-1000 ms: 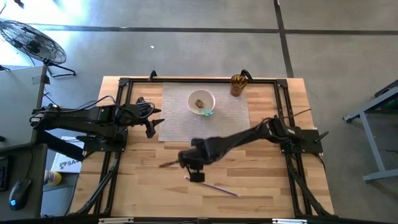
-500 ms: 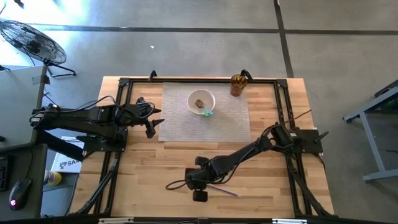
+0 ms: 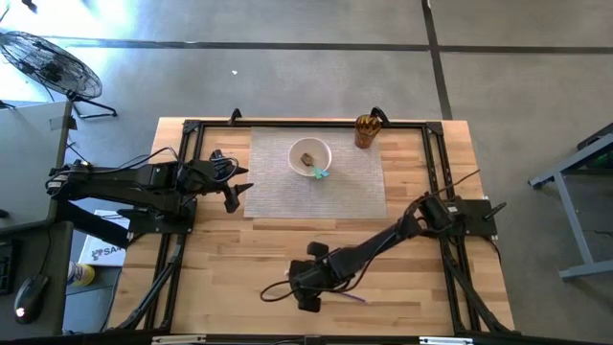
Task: Pick & Place Utensil
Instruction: Put the violet straw into the brown cup
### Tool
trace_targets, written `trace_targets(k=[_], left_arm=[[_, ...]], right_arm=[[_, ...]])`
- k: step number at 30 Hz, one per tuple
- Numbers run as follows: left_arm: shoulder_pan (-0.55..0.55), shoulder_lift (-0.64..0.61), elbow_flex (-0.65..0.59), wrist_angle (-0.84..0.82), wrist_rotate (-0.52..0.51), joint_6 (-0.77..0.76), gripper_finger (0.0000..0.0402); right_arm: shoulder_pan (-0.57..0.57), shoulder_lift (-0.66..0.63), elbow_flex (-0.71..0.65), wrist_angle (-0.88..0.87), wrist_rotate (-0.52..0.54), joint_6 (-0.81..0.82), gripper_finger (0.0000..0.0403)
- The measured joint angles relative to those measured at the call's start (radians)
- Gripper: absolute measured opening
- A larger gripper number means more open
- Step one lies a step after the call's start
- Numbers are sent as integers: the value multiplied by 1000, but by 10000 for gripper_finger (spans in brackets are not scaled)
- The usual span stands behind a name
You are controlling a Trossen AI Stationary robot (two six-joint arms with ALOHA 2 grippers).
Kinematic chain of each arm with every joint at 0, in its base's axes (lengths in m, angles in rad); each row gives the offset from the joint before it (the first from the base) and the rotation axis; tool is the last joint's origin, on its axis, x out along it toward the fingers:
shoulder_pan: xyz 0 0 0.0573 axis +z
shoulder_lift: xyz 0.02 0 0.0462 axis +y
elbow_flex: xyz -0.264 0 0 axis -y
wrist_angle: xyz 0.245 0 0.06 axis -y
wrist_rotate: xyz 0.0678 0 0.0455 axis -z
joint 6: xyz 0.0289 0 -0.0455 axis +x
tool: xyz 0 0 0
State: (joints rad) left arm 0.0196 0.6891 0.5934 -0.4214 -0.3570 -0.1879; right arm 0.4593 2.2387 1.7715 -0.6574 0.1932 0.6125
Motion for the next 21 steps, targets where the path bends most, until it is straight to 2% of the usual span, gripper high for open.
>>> trace_targets(k=[7,13,17,21], left_arm=[[0,0,1,0,0,0,220],[0,0,1,0,1,0,220],[0,0,1,0,1,0,220],[0,0,1,0,1,0,220]], right_arm=[[16,2,-125,116,-20,96,92],[21,-2,-166,153,6,29,97],[14,-4,-186,168,0,-8,83],[11,-4,-190,168,-2,-24,52]])
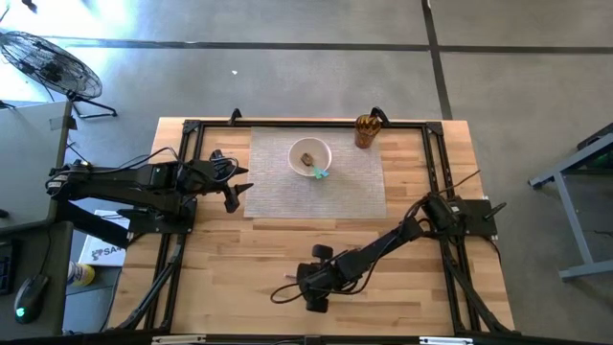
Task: Pick & Place Utensil
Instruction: Put the violet straw into the brown cup
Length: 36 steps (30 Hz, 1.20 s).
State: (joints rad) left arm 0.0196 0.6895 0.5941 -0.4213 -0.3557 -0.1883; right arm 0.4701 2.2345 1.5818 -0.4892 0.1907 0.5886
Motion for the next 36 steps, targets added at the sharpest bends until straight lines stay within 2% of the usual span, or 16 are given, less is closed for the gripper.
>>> trace_targets(k=[6,13,25,28,31,36], left_arm=[[0,0,0,0,0,0,220],[0,0,0,0,0,0,220],[0,0,0,1,0,0,220],[0,0,0,0,0,0,220],[0,0,0,0,0,0,220],[0,0,0,0,0,0,220]], right_arm=[[3,1,-1,-1,9,-52,14],[2,-33,-7,-12,70,-39,11],[-36,-358,-8,-83,478,-168,7],[-77,-442,-36,-39,545,-216,3],[-129,-516,-110,49,553,-264,3],[-234,-658,-316,352,532,-380,3]])
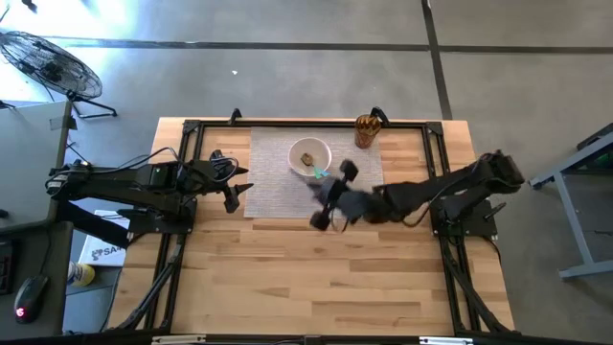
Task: Pick & Place Utensil
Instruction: Put the violet straw into the brown cup
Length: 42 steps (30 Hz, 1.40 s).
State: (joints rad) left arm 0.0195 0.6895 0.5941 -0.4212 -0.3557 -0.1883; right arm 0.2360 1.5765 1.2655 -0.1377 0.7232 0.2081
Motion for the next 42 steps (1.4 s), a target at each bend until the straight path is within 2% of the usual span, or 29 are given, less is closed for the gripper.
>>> trace_targets(k=[9,18,24,29,36,42], left_arm=[[0,0,0,0,0,0,220],[0,0,0,0,0,0,220],[0,0,0,0,0,0,220],[0,0,0,0,0,0,220],[0,0,0,0,0,0,220],[0,0,0,0,0,0,220]], right_arm=[[-269,-157,-380,676,23,-255,7],[-563,-178,-532,1192,-128,-402,5],[-694,-178,-537,1234,-128,-394,8],[-767,-164,-537,1228,-75,-395,5],[-845,-127,-536,1188,-83,-349,9],[-872,-43,-536,1159,-101,-285,11]])
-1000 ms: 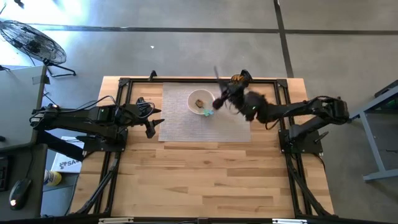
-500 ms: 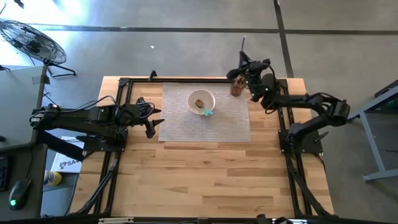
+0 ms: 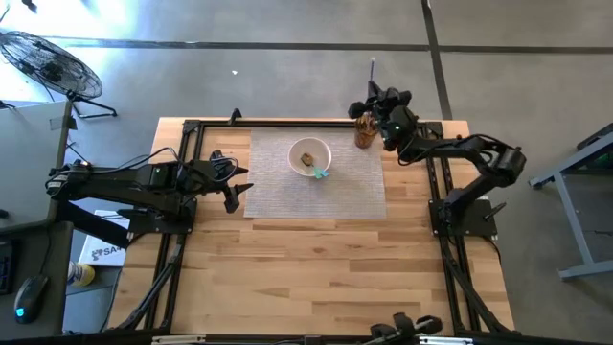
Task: Pick & Place Utensil
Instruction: Put the violet straw into the brown cup, then return to Home Position
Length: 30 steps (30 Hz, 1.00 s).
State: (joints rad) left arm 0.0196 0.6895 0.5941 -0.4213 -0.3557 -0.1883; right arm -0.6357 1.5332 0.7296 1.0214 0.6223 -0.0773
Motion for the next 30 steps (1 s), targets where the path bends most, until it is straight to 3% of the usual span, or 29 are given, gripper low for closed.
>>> trace_targets(k=[11,23,30], left_arm=[[0,0,0,0,0,0,220],[0,0,0,0,0,0,220],[0,0,0,0,0,0,220]], right_arm=[[15,59,0,-80,48,77,30],[25,59,0,-151,24,122,53],[73,-56,0,-215,25,73,72]])
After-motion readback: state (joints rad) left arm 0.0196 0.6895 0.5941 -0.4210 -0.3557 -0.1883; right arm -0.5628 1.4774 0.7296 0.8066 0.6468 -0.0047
